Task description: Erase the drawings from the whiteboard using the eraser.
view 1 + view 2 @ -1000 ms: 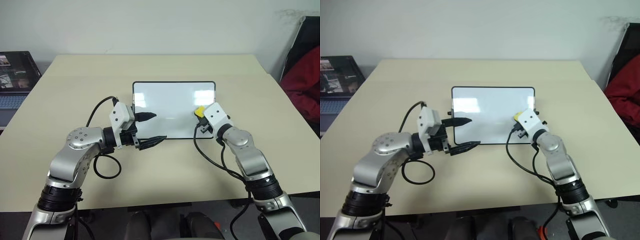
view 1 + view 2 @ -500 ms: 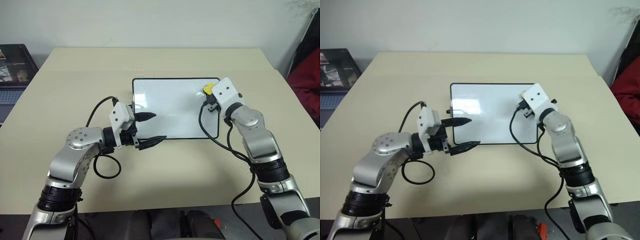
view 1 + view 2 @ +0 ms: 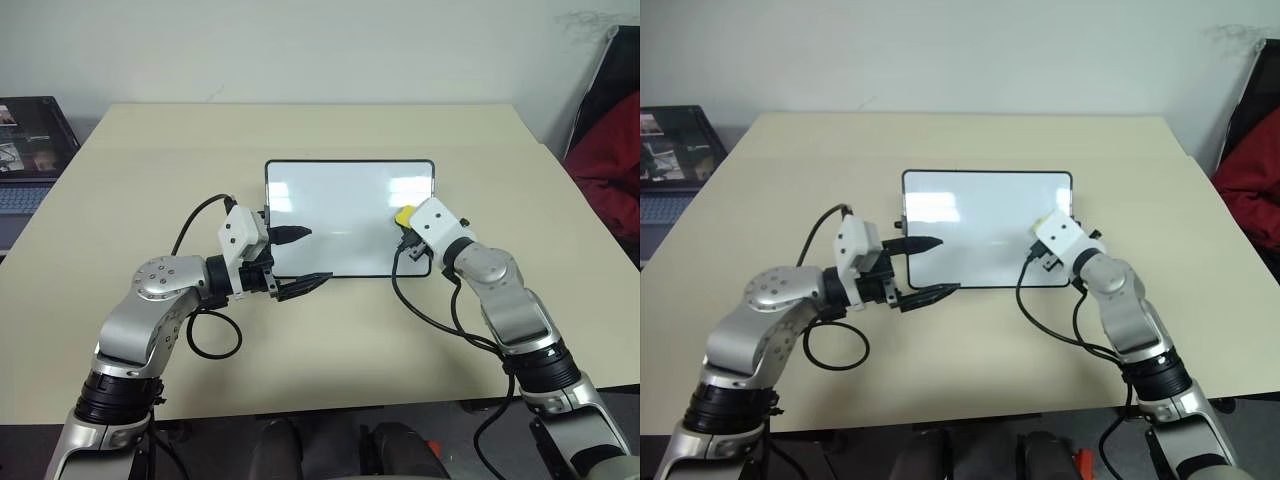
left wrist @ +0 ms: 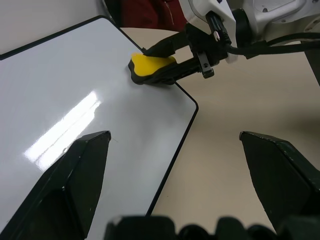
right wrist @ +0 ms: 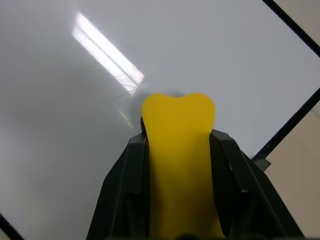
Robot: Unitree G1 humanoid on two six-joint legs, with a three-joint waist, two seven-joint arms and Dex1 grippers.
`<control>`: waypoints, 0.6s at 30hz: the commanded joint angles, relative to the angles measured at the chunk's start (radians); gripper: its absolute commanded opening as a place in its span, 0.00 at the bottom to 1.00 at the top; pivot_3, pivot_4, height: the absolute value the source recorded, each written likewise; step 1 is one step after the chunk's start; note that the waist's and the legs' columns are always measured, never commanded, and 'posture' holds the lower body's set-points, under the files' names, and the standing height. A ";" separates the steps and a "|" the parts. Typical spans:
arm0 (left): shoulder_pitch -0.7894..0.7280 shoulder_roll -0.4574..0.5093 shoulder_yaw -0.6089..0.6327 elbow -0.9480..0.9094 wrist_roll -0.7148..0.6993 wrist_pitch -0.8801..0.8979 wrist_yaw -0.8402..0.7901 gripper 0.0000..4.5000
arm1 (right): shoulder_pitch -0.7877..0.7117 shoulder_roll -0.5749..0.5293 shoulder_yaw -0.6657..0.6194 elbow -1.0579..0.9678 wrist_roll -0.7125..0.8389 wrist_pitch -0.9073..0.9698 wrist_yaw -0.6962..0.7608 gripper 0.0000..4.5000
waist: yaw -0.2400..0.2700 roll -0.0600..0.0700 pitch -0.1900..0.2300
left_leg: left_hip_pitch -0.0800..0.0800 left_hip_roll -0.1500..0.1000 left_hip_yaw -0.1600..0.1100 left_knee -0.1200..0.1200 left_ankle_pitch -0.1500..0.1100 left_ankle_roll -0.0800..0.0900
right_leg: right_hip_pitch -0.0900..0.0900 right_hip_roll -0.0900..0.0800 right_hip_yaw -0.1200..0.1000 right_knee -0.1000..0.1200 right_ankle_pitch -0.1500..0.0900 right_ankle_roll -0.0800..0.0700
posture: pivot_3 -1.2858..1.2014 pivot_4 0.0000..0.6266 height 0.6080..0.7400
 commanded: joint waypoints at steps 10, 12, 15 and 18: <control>0.011 -0.003 0.031 -0.058 -0.053 -0.020 -0.028 1.00 | 0.066 0.032 -0.099 -0.233 0.142 0.132 0.083 0.28 | 0.001 0.001 0.001 | -0.003 0.000 0.000 0.000 0.000 0.000 | -0.003 0.000 0.000 0.000 0.000 0.000 | 0.52 0.24 1.00; 0.009 -0.010 0.038 -0.069 -0.080 -0.018 -0.040 1.00 | 0.085 0.015 -0.159 -0.338 0.198 0.200 0.108 0.28 | 0.006 0.002 0.002 | -0.008 0.000 0.000 0.000 0.000 0.000 | -0.006 0.000 -0.001 0.000 0.000 -0.001 | 0.52 0.24 1.00; 0.008 -0.002 0.029 -0.084 -0.100 -0.012 -0.066 1.00 | 0.124 -0.032 -0.242 -0.464 0.269 0.294 0.150 0.28 | 0.018 0.002 0.002 | -0.015 0.000 0.000 0.000 0.000 -0.001 | -0.012 0.000 -0.002 -0.003 0.002 -0.003 | 0.52 0.24 1.00; 0.004 0.007 0.014 -0.093 -0.109 -0.006 -0.095 1.00 | 0.179 -0.080 -0.346 -0.551 0.336 0.394 0.174 0.28 | 0.025 0.002 0.002 | -0.016 0.000 0.000 -0.002 -0.001 -0.003 | -0.009 0.000 -0.003 -0.010 0.002 -0.003 | 0.52 0.24 1.00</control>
